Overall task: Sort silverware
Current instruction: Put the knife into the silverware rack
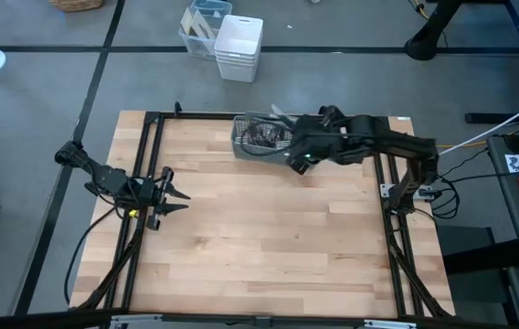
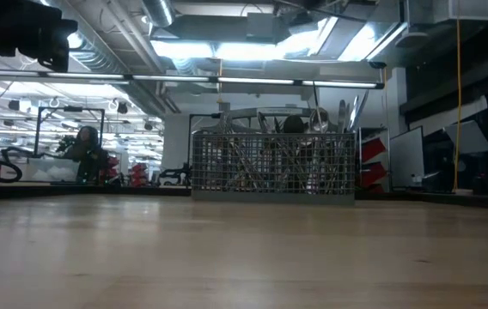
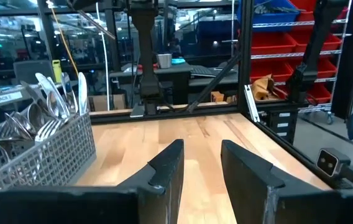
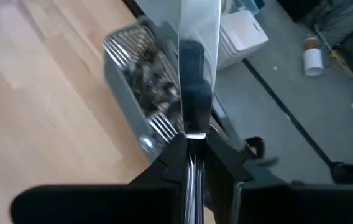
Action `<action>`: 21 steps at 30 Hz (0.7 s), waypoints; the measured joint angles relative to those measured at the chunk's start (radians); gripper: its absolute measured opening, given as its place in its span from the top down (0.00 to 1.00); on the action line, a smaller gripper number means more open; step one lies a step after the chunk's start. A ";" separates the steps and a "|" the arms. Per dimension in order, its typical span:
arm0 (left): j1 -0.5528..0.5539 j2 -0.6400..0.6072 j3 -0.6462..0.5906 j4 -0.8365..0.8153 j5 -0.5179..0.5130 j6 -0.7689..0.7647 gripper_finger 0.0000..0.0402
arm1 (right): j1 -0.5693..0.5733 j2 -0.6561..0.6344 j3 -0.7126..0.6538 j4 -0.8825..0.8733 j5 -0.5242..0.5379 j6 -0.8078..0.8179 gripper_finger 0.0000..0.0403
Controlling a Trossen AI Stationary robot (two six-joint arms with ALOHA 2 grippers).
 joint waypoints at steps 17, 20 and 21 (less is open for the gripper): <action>0.000 0.000 0.000 0.004 -0.087 0.012 0.75 | 0.000 -0.599 -1.050 0.849 0.012 -0.044 0.90; 0.000 0.000 0.000 0.004 -0.088 0.012 0.75 | -0.001 -0.713 -1.252 1.127 0.058 -0.144 0.90; 0.000 0.000 0.000 0.004 -0.089 0.012 0.75 | -0.002 -0.744 -1.320 1.237 0.074 -0.194 0.90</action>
